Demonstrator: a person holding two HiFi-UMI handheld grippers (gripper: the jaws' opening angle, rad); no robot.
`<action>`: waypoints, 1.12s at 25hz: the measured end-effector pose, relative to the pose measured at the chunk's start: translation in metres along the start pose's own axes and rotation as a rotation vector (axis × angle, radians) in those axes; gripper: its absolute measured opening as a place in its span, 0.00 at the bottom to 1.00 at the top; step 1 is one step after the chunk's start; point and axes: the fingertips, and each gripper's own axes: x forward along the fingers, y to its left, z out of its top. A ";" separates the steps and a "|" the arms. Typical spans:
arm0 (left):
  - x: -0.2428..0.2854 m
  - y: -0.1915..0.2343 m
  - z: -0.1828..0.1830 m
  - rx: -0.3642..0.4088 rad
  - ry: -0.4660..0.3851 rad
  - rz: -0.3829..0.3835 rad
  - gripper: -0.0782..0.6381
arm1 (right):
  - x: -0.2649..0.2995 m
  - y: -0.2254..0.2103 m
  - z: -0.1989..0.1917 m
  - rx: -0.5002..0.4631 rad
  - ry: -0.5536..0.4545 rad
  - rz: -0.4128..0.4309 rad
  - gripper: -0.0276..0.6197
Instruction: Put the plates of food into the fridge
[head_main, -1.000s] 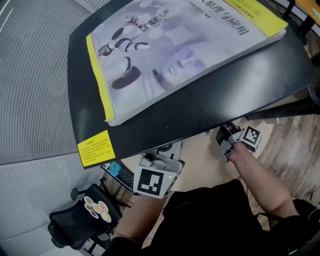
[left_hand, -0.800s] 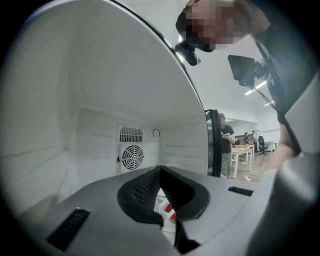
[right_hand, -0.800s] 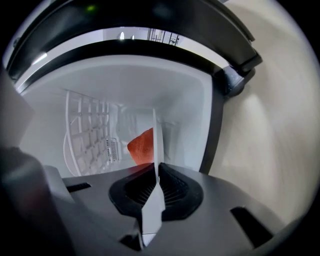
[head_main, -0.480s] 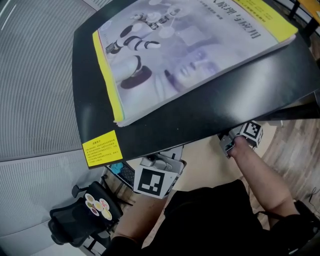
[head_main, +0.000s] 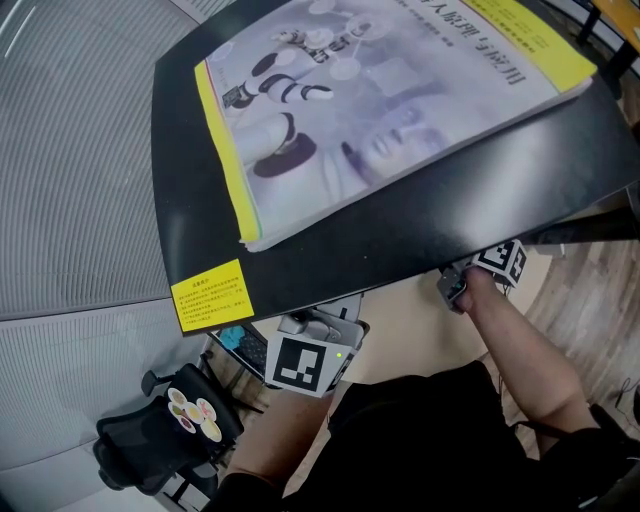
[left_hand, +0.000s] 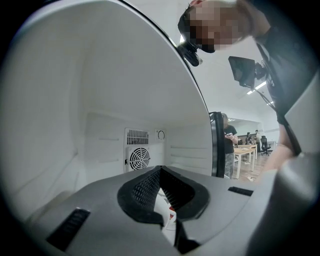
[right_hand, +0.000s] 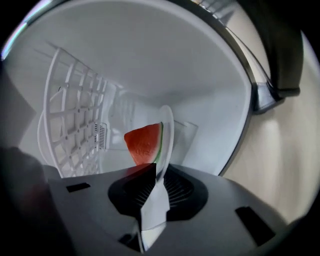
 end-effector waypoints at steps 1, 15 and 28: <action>-0.001 0.000 0.001 0.000 -0.001 0.001 0.11 | 0.000 0.002 0.000 -0.028 0.008 -0.012 0.09; -0.006 -0.002 0.014 0.015 -0.022 0.002 0.11 | -0.003 0.016 -0.006 -0.503 0.150 -0.265 0.36; -0.013 -0.011 0.029 0.032 -0.053 -0.007 0.11 | -0.023 -0.015 -0.007 -0.570 0.190 -0.419 0.40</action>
